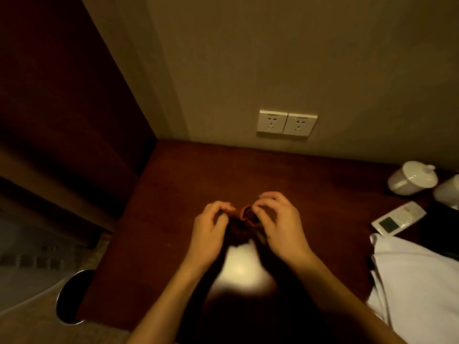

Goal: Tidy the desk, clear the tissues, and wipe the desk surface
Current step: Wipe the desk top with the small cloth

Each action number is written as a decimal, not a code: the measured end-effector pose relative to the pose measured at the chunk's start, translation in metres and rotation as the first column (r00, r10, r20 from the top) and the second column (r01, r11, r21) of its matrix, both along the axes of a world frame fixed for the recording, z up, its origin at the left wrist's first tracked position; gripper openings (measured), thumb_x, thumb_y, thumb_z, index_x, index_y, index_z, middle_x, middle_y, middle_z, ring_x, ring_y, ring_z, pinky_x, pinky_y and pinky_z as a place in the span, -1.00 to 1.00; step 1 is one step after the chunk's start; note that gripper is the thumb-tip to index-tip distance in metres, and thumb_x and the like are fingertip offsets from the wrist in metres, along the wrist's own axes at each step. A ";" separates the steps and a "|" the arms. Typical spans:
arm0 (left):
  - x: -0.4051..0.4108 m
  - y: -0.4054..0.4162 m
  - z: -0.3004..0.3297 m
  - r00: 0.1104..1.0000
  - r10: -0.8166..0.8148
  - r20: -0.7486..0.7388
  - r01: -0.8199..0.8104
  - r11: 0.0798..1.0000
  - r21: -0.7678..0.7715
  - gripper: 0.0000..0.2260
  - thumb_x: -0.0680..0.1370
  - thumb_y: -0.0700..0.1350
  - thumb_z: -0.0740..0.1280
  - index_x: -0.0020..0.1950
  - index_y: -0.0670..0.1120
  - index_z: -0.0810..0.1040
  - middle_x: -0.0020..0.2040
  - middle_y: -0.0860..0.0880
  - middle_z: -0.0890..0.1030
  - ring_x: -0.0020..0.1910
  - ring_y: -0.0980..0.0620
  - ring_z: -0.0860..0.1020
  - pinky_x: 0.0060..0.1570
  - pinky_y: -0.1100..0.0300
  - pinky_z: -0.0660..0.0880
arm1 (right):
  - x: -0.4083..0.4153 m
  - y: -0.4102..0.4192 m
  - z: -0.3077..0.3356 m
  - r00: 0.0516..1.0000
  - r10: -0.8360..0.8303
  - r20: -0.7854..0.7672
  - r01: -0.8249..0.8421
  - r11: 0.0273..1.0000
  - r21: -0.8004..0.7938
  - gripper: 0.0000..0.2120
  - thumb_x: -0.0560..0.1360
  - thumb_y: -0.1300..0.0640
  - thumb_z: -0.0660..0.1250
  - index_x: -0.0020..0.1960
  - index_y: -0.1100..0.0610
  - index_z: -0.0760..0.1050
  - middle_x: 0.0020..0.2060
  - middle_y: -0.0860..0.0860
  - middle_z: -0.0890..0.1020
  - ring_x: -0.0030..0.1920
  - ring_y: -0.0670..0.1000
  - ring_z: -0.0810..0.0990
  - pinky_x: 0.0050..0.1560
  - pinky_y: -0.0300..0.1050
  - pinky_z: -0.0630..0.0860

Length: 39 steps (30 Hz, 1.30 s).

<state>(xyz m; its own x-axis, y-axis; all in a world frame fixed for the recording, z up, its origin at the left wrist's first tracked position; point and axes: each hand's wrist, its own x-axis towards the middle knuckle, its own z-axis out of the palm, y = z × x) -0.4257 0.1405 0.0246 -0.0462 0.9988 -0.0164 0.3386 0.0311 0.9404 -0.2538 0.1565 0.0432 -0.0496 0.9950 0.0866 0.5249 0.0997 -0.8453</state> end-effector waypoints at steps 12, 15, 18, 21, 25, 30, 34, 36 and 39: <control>-0.093 0.052 0.000 0.964 -0.246 -0.098 0.211 0.937 -0.278 -0.82 0.43 0.00 0.44 0.01 0.04 0.57 -0.19 0.09 0.62 -0.20 0.20 0.58 -0.13 0.25 0.48 | -0.063 0.067 -0.017 0.912 0.157 -0.379 -0.302 0.883 -0.360 -0.84 0.44 0.34 0.42 -0.16 0.10 0.54 -0.32 -0.06 0.59 -0.30 -0.15 0.56 -0.23 -0.27 0.47; -0.137 0.071 -0.009 0.901 -0.433 -0.015 0.380 0.806 -0.454 -0.82 0.44 -0.16 0.46 0.02 -0.03 0.57 -0.08 0.00 0.64 -0.13 0.17 0.61 -0.12 0.30 0.52 | -0.079 0.078 -0.023 0.916 0.213 -0.340 -0.352 0.834 -0.425 -0.89 0.45 0.37 0.38 -0.08 0.20 0.53 -0.35 -0.05 0.55 -0.37 -0.15 0.51 -0.29 -0.30 0.43; -0.174 0.094 -0.017 0.827 -0.561 -0.024 0.489 0.740 -0.462 -0.81 0.42 -0.17 0.48 0.00 -0.10 0.59 -0.09 -0.05 0.63 -0.19 0.20 0.59 -0.14 0.34 0.49 | -0.106 0.088 -0.025 0.943 0.258 -0.211 -0.325 0.849 -0.417 -0.88 0.44 0.42 0.34 -0.06 0.26 0.54 -0.33 0.17 0.57 -0.32 -0.03 0.50 -0.25 -0.24 0.42; -0.200 0.123 -0.022 0.815 -0.527 -0.242 0.467 0.844 -0.265 -0.73 0.30 -0.04 0.53 -0.04 0.00 0.59 -0.10 0.00 0.61 -0.18 0.29 0.53 -0.12 0.40 0.39 | -0.134 0.105 -0.029 0.977 0.212 -0.031 -0.213 0.942 -0.259 -0.79 0.38 0.41 0.31 -0.15 0.12 0.56 -0.32 0.10 0.63 -0.32 -0.07 0.55 -0.22 -0.20 0.46; -0.227 0.149 -0.033 0.688 -0.355 -0.633 0.508 0.858 0.071 -0.77 0.37 -0.19 0.46 0.01 -0.07 0.58 -0.07 -0.06 0.56 -0.04 0.01 0.51 -0.03 0.14 0.45 | -0.158 0.118 -0.039 0.984 0.053 0.172 -0.056 0.998 0.012 -0.77 0.35 0.32 0.33 -0.06 0.10 0.62 -0.11 0.02 0.68 -0.08 0.02 0.64 0.05 -0.17 0.49; -0.237 0.107 -0.098 0.462 -0.350 -0.815 0.488 0.867 -0.096 -0.84 0.35 -0.11 0.29 -0.08 0.01 0.51 -0.13 -0.05 0.53 -0.14 -0.12 0.56 -0.26 0.02 0.55 | -0.177 0.084 -0.100 0.814 0.267 0.516 -0.161 0.957 -0.240 -0.61 0.33 0.18 0.21 0.11 0.09 0.59 0.15 0.05 0.62 0.31 0.08 0.46 0.43 -0.01 0.12; -0.230 0.064 -0.128 0.446 -0.317 -0.837 0.369 0.917 -0.150 -0.68 0.35 -0.03 0.40 0.09 -0.02 0.57 0.01 -0.07 0.59 0.00 -0.11 0.57 -0.07 -0.01 0.52 | -0.211 0.047 -0.120 0.901 0.122 0.417 -0.046 0.981 -0.188 -0.57 0.42 0.25 0.21 0.27 0.14 0.52 0.27 0.07 0.54 0.35 0.06 0.41 0.43 -0.02 0.29; -0.217 0.057 -0.134 0.463 -0.298 -0.835 0.316 0.935 -0.158 -0.60 0.42 -0.03 0.21 0.23 -0.08 0.52 0.17 -0.13 0.57 0.16 -0.15 0.53 0.06 -0.05 0.50 | -0.234 0.042 -0.128 0.877 0.150 0.457 -0.071 0.980 -0.185 -0.46 0.49 0.22 0.22 0.47 0.09 0.29 0.48 0.03 0.28 0.50 0.04 0.17 0.47 -0.13 0.04; -0.205 0.067 -0.145 0.398 -0.357 -0.845 0.296 0.922 -0.250 -0.42 0.39 -0.01 0.36 0.37 -0.16 0.39 0.36 -0.23 0.43 0.36 -0.25 0.34 0.24 -0.18 0.41 | -0.260 0.049 -0.145 0.798 0.253 0.548 -0.122 0.957 -0.265 -0.30 0.55 0.25 0.20 0.55 -0.01 -0.10 0.50 -0.06 -0.19 0.48 0.00 -0.31 0.45 -0.08 -0.24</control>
